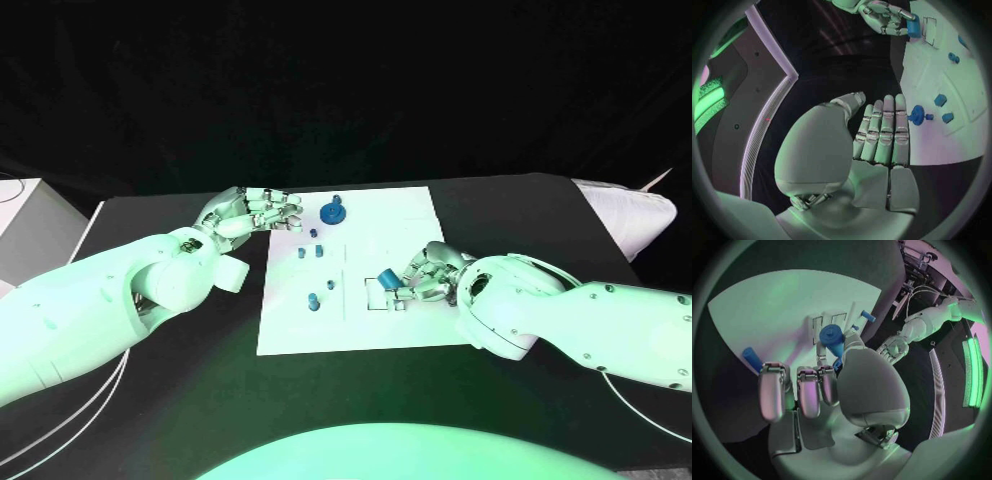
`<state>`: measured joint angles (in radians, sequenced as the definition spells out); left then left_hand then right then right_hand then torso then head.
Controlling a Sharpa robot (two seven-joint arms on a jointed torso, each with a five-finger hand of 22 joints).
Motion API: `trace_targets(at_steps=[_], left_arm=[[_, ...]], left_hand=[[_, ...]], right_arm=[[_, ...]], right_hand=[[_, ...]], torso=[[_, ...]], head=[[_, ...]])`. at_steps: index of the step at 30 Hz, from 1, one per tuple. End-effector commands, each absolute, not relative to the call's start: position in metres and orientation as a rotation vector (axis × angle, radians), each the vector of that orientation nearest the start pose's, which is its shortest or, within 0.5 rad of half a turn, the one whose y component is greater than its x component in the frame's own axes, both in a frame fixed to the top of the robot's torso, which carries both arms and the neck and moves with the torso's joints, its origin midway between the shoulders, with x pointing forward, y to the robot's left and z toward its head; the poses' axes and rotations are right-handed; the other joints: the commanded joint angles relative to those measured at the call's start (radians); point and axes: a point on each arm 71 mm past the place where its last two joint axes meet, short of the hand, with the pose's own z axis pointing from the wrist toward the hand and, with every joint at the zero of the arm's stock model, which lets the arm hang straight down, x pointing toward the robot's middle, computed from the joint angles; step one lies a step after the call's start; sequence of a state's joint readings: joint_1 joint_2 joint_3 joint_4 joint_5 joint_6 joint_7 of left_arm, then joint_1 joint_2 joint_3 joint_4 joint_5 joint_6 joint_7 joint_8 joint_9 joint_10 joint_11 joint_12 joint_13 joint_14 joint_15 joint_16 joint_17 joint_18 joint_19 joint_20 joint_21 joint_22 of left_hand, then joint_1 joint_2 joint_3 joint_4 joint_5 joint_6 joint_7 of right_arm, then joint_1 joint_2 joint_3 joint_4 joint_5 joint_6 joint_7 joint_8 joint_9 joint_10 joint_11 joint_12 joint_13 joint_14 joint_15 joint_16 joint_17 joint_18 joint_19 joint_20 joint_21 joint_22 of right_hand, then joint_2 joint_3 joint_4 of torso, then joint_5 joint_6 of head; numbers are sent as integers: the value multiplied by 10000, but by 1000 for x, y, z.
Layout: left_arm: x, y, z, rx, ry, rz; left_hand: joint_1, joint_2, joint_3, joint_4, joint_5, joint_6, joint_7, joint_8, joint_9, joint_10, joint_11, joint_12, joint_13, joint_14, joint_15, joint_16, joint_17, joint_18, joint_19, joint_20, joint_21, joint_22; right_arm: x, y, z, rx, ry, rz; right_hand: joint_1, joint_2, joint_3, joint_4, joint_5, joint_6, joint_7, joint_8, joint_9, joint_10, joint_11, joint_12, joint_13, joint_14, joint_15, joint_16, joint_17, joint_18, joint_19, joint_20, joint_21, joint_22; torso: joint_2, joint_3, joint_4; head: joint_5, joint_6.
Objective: Assemble the parts on the task board
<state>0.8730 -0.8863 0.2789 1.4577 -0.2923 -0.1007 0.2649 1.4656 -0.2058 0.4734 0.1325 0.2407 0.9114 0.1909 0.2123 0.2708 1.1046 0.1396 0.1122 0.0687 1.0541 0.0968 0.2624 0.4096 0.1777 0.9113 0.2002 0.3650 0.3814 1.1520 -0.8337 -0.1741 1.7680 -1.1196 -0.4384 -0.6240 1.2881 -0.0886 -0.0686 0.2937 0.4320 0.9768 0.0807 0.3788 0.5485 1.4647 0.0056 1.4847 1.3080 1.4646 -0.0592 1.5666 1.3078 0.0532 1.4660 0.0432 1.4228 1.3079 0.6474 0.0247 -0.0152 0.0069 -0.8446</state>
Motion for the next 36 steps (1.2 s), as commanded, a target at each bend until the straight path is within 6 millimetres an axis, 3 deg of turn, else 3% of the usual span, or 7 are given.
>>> trace_targets(at_steps=[1,6,21,36], left_arm=[[473,246,-230,-10641,15663,-15720],[473,245,-230,-10640,15662,-15734],[473,245,-229,-10634,15662,-15749],[472,246,-229,-10635,15657,-15739]], left_hand=[[-64,34,19,59,47,20,-20,-28,-9,63,31,-53,-8,70,19,-57,9,11,92,2,-65,-17],[-64,34,19,59,47,20,-20,-28,-9,63,31,-53,-8,70,19,-57,9,11,92,2,-65,-17],[-60,37,25,61,47,20,-16,-29,-9,64,34,-64,-9,70,21,-65,14,11,94,3,-71,-19],[-60,37,29,65,46,18,-9,-32,-9,65,37,-75,-10,71,24,-74,19,10,97,4,-78,-22]], right_arm=[[405,-157,-255,3997,21076,5201],[406,-150,-261,3867,21329,5140],[415,-147,-268,3951,21386,4795],[414,-147,-269,3810,21467,4733]], right_hand=[[-123,-28,47,-7,8,92,6,12,-11,450,-3,10,1936,1062,-35,42,2630,-179,634,-34,31,1419],[-175,-42,46,-9,-64,93,9,7,-22,440,0,-7,1927,1062,-33,42,2630,-175,629,-34,16,1409],[-582,-20,3,1,-216,129,7,28,-41,421,2,-47,1912,1062,-28,42,2630,-166,611,-31,-29,1386],[-1094,361,75,-2,-161,268,-67,144,-25,430,-55,-70,1917,1062,-68,42,2630,-175,625,-56,12,1439]], torso=[[9,5,11],[8,4,-9],[22,2,13],[26,7,4]], head=[[-12,-9],[5,-16],[44,-29],[40,-30]])
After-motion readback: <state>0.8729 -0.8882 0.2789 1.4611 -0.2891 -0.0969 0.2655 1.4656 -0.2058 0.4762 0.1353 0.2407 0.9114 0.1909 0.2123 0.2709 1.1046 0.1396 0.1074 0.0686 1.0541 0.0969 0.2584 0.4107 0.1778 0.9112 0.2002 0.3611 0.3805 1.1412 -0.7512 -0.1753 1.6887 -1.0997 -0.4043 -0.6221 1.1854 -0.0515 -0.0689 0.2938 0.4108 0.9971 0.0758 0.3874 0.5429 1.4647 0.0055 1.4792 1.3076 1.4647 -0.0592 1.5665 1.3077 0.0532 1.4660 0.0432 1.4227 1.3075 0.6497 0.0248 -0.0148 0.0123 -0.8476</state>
